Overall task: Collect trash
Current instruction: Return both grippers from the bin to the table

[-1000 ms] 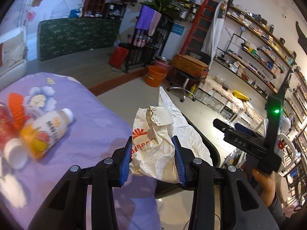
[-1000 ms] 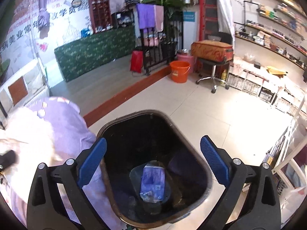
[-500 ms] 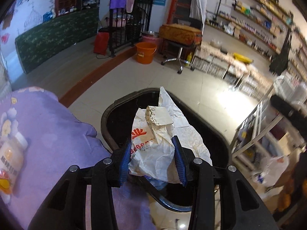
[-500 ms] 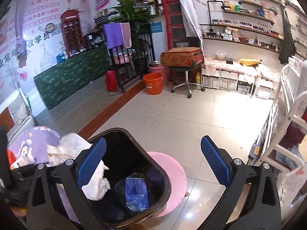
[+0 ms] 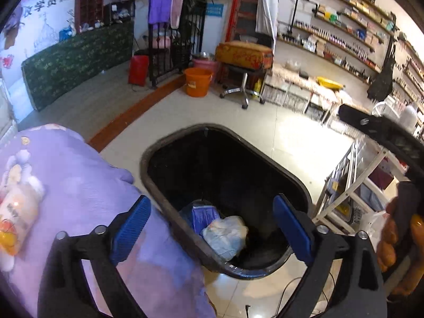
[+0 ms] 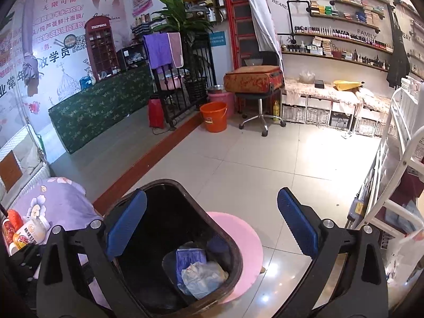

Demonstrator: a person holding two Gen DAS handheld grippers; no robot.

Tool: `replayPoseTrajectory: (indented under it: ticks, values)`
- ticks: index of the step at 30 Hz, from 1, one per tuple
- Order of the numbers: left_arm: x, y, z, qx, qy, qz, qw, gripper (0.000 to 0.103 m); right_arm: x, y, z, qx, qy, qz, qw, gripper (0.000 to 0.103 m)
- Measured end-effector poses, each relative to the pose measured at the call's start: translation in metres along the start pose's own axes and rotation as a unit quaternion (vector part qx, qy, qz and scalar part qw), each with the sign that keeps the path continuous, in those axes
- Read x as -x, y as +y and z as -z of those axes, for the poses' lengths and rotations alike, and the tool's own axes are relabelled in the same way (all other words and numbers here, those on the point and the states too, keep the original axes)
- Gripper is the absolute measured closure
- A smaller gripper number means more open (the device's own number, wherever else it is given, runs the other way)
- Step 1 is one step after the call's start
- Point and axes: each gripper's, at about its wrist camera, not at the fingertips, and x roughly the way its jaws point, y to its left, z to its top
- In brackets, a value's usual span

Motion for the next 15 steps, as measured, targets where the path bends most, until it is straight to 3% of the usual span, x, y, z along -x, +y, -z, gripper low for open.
replayPoseTrajectory:
  ticks: [8,15]
  values:
    - [0.046,0.024,0.009,0.021,-0.043,-0.045,0.9979,0.006,0.004,0.037,0.001,0.023,-0.004,-0.039,0.999,0.006]
    - [0.081,0.052,0.027,0.050,-0.070,-0.100,0.9912,0.006,0.003,0.074,0.007,0.045,0.010,-0.079,0.996,0.006]
